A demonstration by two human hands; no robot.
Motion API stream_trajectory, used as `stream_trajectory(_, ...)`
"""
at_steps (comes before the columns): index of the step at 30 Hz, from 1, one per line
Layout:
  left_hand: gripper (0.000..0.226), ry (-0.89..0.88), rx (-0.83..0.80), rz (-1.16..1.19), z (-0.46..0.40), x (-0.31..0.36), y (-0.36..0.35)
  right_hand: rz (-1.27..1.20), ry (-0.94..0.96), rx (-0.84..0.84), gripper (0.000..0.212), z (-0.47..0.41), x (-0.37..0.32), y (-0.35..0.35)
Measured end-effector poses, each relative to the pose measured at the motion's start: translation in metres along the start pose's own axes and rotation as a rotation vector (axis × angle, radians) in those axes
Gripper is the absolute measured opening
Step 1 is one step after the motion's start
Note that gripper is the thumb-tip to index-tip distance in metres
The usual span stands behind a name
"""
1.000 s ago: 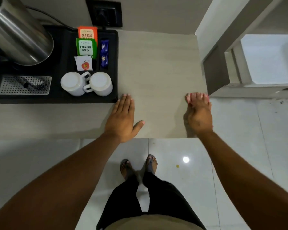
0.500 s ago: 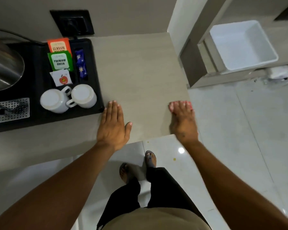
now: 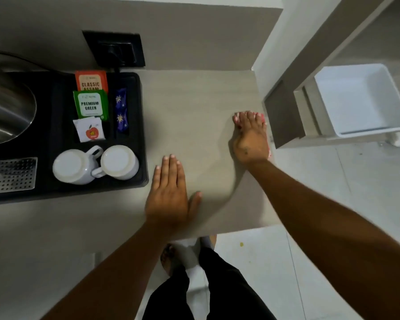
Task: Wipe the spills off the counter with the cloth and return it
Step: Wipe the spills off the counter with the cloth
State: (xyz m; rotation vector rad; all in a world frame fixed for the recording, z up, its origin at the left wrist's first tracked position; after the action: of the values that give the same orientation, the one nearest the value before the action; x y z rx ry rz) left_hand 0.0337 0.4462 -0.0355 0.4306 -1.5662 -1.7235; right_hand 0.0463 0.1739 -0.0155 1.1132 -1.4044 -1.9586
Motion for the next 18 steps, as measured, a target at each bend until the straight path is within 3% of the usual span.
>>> stream_trajectory(4,0.093,0.005,0.003,-0.020,-0.003,-0.003,-0.002,0.015,0.034,0.018,0.046,-0.076,-0.014,0.009)
stream_trajectory(7,0.092,0.004,0.021,-0.003,-0.003,-0.002,-0.002,0.029,0.025,0.011,0.046,-0.113,-0.037,0.007)
stream_trajectory(10,0.093,0.016,0.020,-0.012,-0.003,-0.003,-0.004,0.051,0.156,-0.045,0.043,-0.126,-0.076,-0.003)
stream_trajectory(14,0.096,0.024,0.026,-0.012,-0.004,-0.003,-0.003,0.113,0.479,-0.201,0.052,-0.088,-0.131,-0.023)
stream_trajectory(18,0.105,0.101,-0.005,-0.010,0.018,-0.010,0.000,0.093,0.720,-0.283,0.066,0.021,-0.134,-0.036)
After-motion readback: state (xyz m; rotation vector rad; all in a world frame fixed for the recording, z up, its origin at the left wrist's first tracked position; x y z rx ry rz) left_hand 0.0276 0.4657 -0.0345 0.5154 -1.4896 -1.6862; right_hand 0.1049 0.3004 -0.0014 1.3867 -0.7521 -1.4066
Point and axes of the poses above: each hand's wrist, its own z-axis away from the middle knuckle, its own y-axis out of the back of the hand, x = y × z, the point moved 4 cm from there along -z, towards the middle knuckle, and after that the axes turned 6 degrees about -x, right-handed, at the moved point
